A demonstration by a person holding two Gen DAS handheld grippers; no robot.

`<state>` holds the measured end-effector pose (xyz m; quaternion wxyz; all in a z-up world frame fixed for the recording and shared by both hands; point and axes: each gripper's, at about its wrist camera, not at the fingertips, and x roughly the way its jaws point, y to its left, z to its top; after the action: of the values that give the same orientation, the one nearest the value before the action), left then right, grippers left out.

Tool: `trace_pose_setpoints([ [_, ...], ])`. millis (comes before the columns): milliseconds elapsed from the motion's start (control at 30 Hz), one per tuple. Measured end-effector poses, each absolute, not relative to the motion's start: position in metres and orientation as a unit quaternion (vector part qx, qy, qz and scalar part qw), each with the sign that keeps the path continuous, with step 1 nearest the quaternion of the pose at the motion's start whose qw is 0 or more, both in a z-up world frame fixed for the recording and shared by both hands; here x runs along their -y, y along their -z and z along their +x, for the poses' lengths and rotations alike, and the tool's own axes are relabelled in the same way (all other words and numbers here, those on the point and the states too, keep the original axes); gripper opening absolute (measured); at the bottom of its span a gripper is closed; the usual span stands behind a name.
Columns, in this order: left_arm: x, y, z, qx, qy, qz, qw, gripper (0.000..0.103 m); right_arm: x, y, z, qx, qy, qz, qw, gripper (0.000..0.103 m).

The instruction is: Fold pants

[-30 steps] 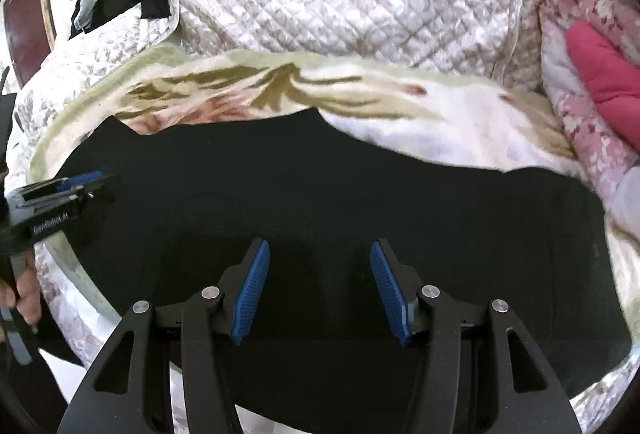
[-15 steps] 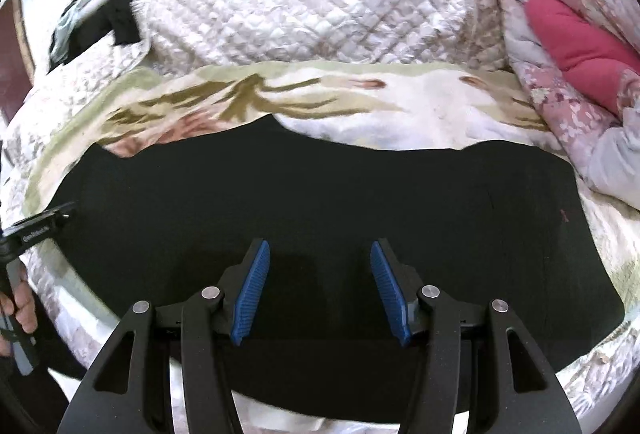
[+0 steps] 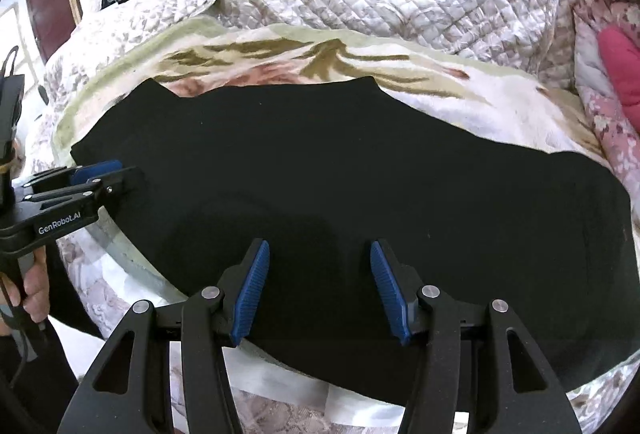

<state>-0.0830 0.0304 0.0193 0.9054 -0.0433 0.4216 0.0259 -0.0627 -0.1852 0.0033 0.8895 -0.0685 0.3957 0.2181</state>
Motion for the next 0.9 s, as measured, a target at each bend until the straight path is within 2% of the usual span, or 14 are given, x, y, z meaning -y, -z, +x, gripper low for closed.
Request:
trace_pose_setpoints([
  [300,-0.057,-0.028,-0.084,-0.405,-0.077,-0.044,0.91,0.04,0.187,-0.005,-0.063,-0.392,-0.223,-0.058,0.891,0.053],
  [633,-0.112,-0.032,-0.11,-0.384,-0.154,-0.11,0.903,0.04,0.188,-0.006,-0.062,-0.391,-0.222,-0.055,0.891,0.053],
  [700,-0.12,-0.029,-0.119,-0.387,-0.159,-0.127,0.899,0.045,0.189,-0.006,-0.062,-0.391,-0.224,-0.055,0.891,0.053],
  [833,-0.131,-0.023,-0.13,-0.386,-0.149,-0.168,0.895,0.045,0.189,-0.007,-0.061,-0.391,-0.225,-0.052,0.891,0.053],
  [900,-0.133,-0.021,-0.129,-0.384,-0.143,-0.183,0.894,0.05,0.189,-0.007,-0.061,-0.391,-0.225,-0.052,0.891,0.053],
])
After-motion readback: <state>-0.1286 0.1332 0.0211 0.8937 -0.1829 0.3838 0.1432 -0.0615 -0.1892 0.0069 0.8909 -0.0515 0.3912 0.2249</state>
